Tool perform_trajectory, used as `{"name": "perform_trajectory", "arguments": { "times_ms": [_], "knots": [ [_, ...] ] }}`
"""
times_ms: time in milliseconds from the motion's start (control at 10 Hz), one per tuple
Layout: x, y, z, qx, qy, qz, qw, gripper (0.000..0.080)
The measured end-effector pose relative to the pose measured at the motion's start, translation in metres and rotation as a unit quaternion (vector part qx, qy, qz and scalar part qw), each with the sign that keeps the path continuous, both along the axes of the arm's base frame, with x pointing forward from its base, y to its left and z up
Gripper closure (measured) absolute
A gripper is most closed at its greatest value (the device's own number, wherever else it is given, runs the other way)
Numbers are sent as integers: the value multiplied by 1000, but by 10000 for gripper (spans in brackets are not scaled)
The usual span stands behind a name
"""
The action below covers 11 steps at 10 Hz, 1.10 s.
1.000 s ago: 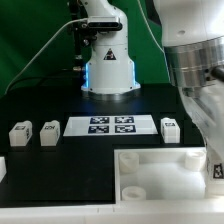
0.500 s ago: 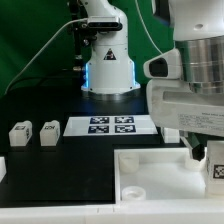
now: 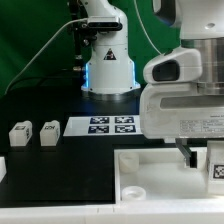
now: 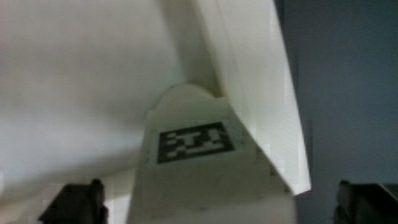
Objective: Assemble one leg
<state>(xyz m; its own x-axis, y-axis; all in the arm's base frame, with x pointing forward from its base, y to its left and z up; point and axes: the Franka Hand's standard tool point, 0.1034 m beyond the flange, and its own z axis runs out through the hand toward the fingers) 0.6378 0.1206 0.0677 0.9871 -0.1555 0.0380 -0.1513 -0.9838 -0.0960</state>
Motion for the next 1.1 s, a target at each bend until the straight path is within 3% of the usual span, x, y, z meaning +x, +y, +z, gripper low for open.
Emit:
{"name": "perform_trajectory", "arguments": {
  "times_ms": [100, 200, 300, 400, 600, 800, 1100],
  "knots": [
    [0, 1, 0, 4, 3, -29, 1000, 177],
    [0, 2, 0, 9, 7, -65, 998, 313],
    [-1, 4, 0, 17, 14, -126, 992, 313],
    [-3, 2, -2, 19, 23, -167, 986, 472],
    [-4, -3, -3, 31, 38, -284, 958, 498],
    [-4, -4, -4, 47, 55, -418, 906, 498],
    [-4, -5, -6, 79, 84, -600, 792, 501]
  ]
}}
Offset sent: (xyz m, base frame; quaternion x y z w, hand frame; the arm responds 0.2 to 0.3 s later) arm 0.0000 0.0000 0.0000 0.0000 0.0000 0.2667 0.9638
